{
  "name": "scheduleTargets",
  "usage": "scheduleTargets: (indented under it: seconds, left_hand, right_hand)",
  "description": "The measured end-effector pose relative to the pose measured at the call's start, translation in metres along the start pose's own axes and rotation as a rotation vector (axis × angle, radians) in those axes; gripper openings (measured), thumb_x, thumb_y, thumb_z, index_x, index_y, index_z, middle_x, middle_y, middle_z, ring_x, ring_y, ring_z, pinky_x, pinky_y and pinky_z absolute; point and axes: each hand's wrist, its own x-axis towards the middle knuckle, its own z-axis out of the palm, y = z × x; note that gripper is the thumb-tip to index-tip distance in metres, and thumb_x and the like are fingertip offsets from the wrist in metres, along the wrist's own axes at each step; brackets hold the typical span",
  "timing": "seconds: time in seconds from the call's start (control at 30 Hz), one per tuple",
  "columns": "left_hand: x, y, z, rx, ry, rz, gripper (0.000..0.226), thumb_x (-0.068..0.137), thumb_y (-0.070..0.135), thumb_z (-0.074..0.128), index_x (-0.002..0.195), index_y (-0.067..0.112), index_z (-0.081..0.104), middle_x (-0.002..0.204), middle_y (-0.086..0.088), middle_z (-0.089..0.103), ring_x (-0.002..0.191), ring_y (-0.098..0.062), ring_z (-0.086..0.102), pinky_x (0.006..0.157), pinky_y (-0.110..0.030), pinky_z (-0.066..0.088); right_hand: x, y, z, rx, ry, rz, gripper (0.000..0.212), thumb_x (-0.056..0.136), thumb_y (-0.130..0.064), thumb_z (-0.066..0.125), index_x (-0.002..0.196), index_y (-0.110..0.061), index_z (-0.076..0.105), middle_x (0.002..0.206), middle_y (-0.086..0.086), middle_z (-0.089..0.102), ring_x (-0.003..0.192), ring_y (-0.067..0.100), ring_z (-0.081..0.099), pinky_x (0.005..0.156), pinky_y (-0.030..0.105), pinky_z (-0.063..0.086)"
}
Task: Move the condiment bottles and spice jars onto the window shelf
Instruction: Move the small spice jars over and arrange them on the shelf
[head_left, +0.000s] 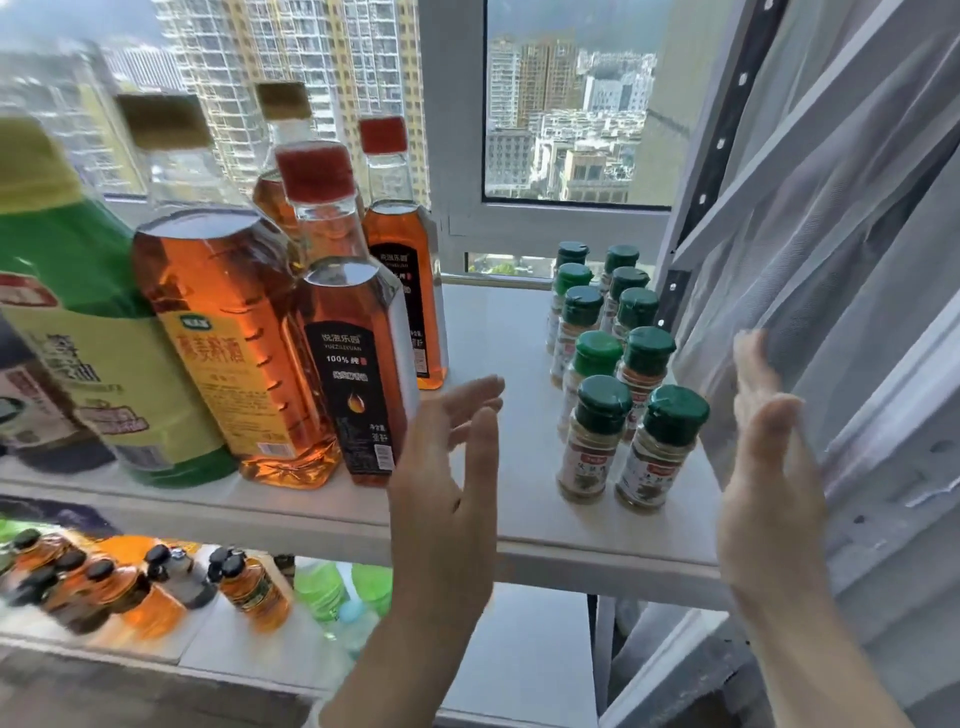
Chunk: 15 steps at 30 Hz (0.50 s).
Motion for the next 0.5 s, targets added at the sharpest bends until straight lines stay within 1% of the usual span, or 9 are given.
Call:
scheduleTargets:
  seconds: [0.03,0.1,0.17,0.23,0.3,0.37,0.4,0.43,0.5]
  left_hand:
    - [-0.002,0.004,-0.009,0.003,0.075,0.042,0.026,0.086,0.053,0.040,0.103,0.041,0.054,0.104,0.019,0.063,0.101,0.001,0.059,0.085,-0.013,0.045]
    - [-0.002,0.009,-0.023,0.021,0.216,0.115,0.014,0.087,0.043,0.049,0.101,0.043,0.052,0.102,0.018,0.062,0.099,0.000,0.058,0.083,-0.009,0.044]
    - [-0.001,0.010,-0.035,0.081,0.291,0.152,0.018,0.086,0.038,0.052,0.103,0.043,0.049,0.108,0.014,0.059,0.103,-0.003,0.056,0.087,-0.011,0.043]
    - [-0.002,0.006,-0.042,0.125,0.289,0.141,0.022,0.085,0.039,0.052,0.106,0.044,0.047,0.112,0.013,0.057,0.107,-0.004,0.054,0.090,-0.012,0.043]
    - [-0.006,0.003,-0.044,0.172,0.271,0.132,0.024,0.085,0.039,0.051,0.108,0.042,0.046,0.113,0.018,0.053,0.109,-0.002,0.052,0.090,-0.009,0.041]
    - [-0.011,-0.001,-0.043,0.197,0.270,0.112,0.025,0.085,0.034,0.053,0.110,0.035,0.047,0.113,0.023,0.049,0.109,-0.003,0.051,0.091,-0.007,0.039]
    - [-0.013,-0.002,-0.041,0.199,0.273,0.100,0.026,0.085,0.031,0.054,0.111,0.032,0.048,0.112,0.025,0.048,0.110,-0.004,0.050,0.091,-0.007,0.039]
    - [-0.015,-0.002,-0.039,0.195,0.273,0.093,0.027,0.085,0.029,0.054,0.111,0.030,0.048,0.112,0.025,0.047,0.110,-0.006,0.051,0.092,-0.007,0.039]
    - [-0.016,-0.001,-0.033,0.169,0.267,0.082,0.027,0.085,0.028,0.054,0.111,0.027,0.049,0.111,0.020,0.050,0.110,-0.006,0.051,0.092,-0.007,0.039]
  right_hand:
    - [-0.003,-0.007,0.003,-0.032,0.027,-0.050,0.092,0.066,-0.090,0.015,0.143,-0.041,0.025,0.145,-0.033,0.027,0.135,-0.011,0.023,0.106,0.014,0.017]
    - [-0.009,-0.019,0.012,-0.059,0.068,-0.142,0.070,0.078,-0.078,0.027,0.138,-0.042,0.033,0.142,-0.030,0.034,0.134,-0.008,0.029,0.109,0.020,0.023]
    - [-0.009,-0.026,0.018,-0.033,0.085,-0.193,0.046,0.085,-0.061,0.042,0.128,-0.045,0.044,0.134,-0.026,0.045,0.127,-0.004,0.041,0.106,0.022,0.033]
    - [-0.001,-0.032,0.016,-0.035,0.068,-0.202,0.030,0.087,-0.044,0.054,0.117,-0.040,0.050,0.125,-0.014,0.055,0.117,0.002,0.052,0.098,0.017,0.043]
    - [0.018,-0.046,0.011,-0.116,-0.025,-0.164,0.025,0.088,-0.031,0.062,0.111,-0.032,0.055,0.116,-0.005,0.059,0.106,0.007,0.059,0.085,0.013,0.049]
    - [0.042,-0.060,0.007,-0.326,-0.162,-0.120,0.028,0.084,-0.025,0.065,0.111,-0.029,0.059,0.108,-0.006,0.059,0.092,0.009,0.059,0.075,0.014,0.047]
    - [0.055,-0.065,0.008,-0.453,-0.233,-0.110,0.031,0.083,-0.024,0.067,0.113,-0.027,0.061,0.103,-0.007,0.057,0.089,0.011,0.057,0.075,0.018,0.044]
    - [0.066,-0.069,0.011,-0.572,-0.309,-0.101,0.033,0.082,-0.024,0.069,0.114,-0.024,0.062,0.100,-0.008,0.055,0.089,0.013,0.056,0.078,0.021,0.041]
    - [0.084,-0.073,0.018,-0.779,-0.470,-0.092,0.038,0.080,-0.025,0.070,0.118,-0.020,0.062,0.104,-0.005,0.059,0.098,0.016,0.055,0.083,0.022,0.037]
